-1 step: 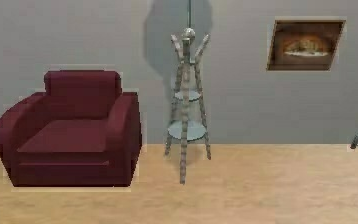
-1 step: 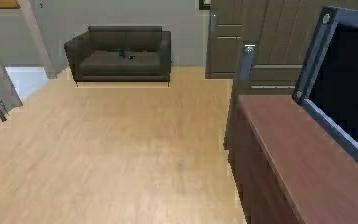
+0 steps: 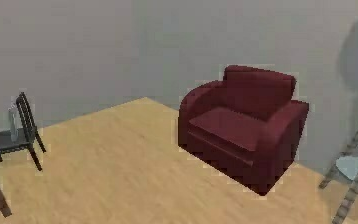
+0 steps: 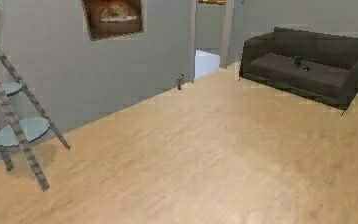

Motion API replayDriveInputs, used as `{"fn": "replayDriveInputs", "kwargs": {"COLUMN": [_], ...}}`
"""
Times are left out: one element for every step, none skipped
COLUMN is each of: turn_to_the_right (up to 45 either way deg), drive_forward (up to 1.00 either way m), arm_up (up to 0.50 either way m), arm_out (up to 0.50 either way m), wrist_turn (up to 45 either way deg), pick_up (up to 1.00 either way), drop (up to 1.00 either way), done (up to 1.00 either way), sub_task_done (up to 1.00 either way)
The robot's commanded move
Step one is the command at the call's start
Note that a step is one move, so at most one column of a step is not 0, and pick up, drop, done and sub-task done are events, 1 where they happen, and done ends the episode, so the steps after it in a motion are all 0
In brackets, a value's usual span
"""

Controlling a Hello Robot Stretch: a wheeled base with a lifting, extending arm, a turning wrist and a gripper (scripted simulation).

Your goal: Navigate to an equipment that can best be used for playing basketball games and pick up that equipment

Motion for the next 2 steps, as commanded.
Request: {"fn": "replayDriveInputs", "kwargs": {"turn_to_the_right": [-15.0, 0.0], "drive_forward": [0.00, 0.05], "arm_up": [0.00, 0.00], "arm_out": [0.00, 0.00], "wrist_turn": [0.0, 0.0], "pick_up": [0.00, 0.00], "drop": [0.00, 0.00], "done": [0.00, 0.00], "sub_task_done": [0.00, 0.00]}}
